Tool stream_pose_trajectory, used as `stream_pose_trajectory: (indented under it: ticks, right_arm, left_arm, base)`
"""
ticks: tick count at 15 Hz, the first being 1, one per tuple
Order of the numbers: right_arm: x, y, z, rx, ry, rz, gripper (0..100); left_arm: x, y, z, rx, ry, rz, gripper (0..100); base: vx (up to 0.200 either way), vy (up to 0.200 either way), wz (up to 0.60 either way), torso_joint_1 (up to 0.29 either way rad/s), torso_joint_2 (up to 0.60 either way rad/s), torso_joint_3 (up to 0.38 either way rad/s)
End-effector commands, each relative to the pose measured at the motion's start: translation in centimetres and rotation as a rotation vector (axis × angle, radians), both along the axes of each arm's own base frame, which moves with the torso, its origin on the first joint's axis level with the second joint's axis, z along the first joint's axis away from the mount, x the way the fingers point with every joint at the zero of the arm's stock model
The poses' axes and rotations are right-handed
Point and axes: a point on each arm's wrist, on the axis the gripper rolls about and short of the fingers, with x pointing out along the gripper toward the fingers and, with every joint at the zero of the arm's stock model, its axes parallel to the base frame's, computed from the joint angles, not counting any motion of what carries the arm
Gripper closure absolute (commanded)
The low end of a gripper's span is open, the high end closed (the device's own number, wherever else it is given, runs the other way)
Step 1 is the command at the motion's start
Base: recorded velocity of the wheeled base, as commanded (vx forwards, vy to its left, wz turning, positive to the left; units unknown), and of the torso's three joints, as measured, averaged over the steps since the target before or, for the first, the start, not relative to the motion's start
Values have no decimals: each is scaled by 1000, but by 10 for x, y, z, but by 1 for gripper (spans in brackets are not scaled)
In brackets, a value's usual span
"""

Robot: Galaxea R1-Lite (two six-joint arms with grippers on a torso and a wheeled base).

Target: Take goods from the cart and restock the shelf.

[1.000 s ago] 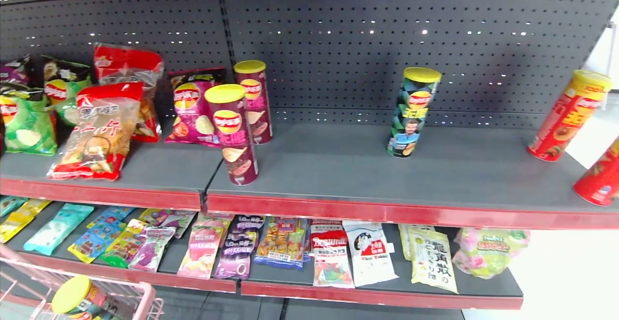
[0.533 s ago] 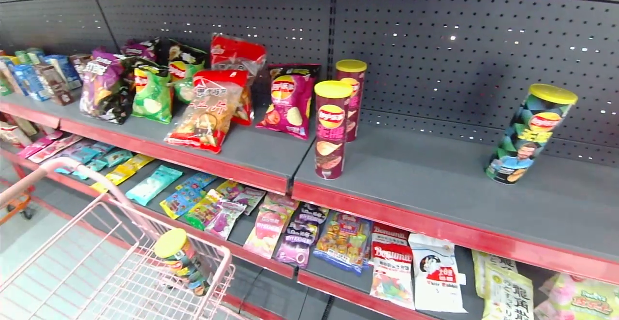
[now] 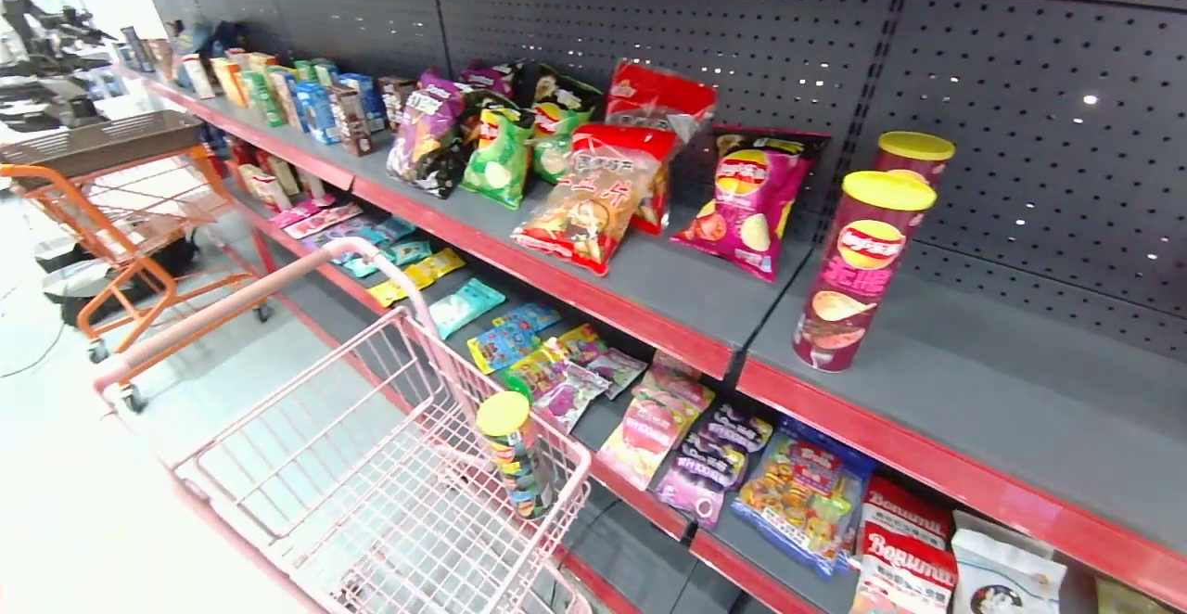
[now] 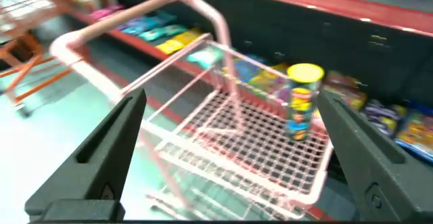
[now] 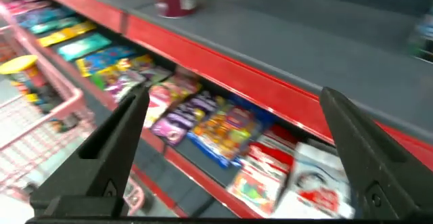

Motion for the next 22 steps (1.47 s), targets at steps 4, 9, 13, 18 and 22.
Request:
stream_pose_trajectory:
  ticks: [4, 9, 13, 18, 22]
  right_arm:
    - [0, 0, 0, 0, -1, 1, 0]
    - [0, 0, 0, 0, -1, 1, 0]
    - [0, 0, 0, 1, -1, 1, 0]
    - [0, 0, 0, 1, -1, 1, 0]
    - [0, 0, 0, 1, -1, 1, 0]
  left_arm:
    - [0, 0, 0, 0, 1, 1, 0]
    - [0, 0, 0, 0, 1, 1, 0]
    - [0, 0, 0, 0, 1, 1, 0]
    - [0, 0, 0, 0, 1, 1, 0]
    - [0, 0, 0, 0, 1, 1, 0]
  base:
    - [0, 0, 0, 0, 0, 0]
    - [0, 0, 0, 0, 0, 0]
    - [0, 0, 0, 0, 0, 0]
    - [0, 0, 0, -42, 85, 51]
    - [0, 0, 0, -139, 344, 197]
